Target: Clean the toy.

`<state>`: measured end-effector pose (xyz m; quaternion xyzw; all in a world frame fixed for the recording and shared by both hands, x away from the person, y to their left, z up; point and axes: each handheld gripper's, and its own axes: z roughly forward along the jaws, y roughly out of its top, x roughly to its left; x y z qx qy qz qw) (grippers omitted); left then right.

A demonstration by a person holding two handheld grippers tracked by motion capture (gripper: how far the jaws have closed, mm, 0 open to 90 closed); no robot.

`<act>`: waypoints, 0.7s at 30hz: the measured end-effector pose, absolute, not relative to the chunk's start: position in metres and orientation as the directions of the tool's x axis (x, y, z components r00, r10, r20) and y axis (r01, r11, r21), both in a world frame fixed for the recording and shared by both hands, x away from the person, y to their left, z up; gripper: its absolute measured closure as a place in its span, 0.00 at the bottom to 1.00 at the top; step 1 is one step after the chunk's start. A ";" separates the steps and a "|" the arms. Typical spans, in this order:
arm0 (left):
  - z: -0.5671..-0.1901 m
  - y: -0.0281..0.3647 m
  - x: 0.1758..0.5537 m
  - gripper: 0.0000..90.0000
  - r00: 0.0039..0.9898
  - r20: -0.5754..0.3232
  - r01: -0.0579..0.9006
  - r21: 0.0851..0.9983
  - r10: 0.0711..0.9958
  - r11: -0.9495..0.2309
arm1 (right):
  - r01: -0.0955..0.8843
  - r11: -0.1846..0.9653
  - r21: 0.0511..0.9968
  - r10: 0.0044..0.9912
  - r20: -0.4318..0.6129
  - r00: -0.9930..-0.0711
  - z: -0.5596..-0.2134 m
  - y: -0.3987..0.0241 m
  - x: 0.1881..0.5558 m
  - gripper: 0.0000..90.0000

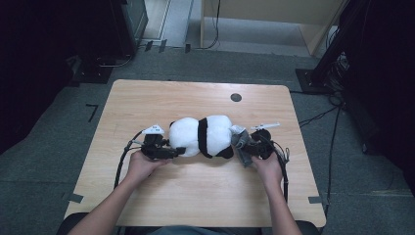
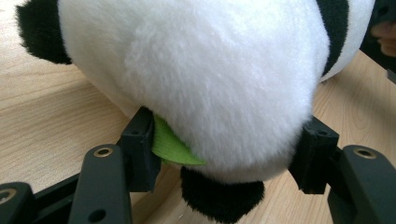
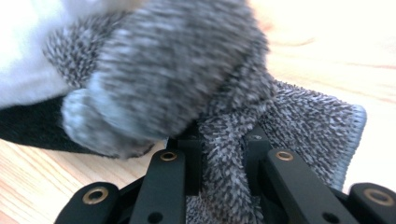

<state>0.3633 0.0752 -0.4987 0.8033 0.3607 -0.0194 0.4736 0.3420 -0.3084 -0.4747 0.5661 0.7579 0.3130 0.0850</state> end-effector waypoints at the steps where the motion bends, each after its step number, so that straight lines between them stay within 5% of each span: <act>1: -0.499 0.075 0.363 0.42 0.739 -0.373 0.598 0.747 0.561 -0.291 | 0.801 0.154 0.578 0.913 0.227 -0.339 -0.472 -0.312 0.342 0.86; 10: -0.498 0.075 0.363 0.42 0.739 -0.370 0.597 0.747 0.563 -0.293 | 0.718 0.074 0.692 0.926 0.220 -0.306 -0.434 -0.328 0.335 0.86; 21: -0.498 0.074 0.362 0.42 0.738 -0.369 0.596 0.748 0.564 -0.290 | 0.586 0.182 0.790 0.847 0.176 -0.501 -0.380 -0.260 0.334 0.86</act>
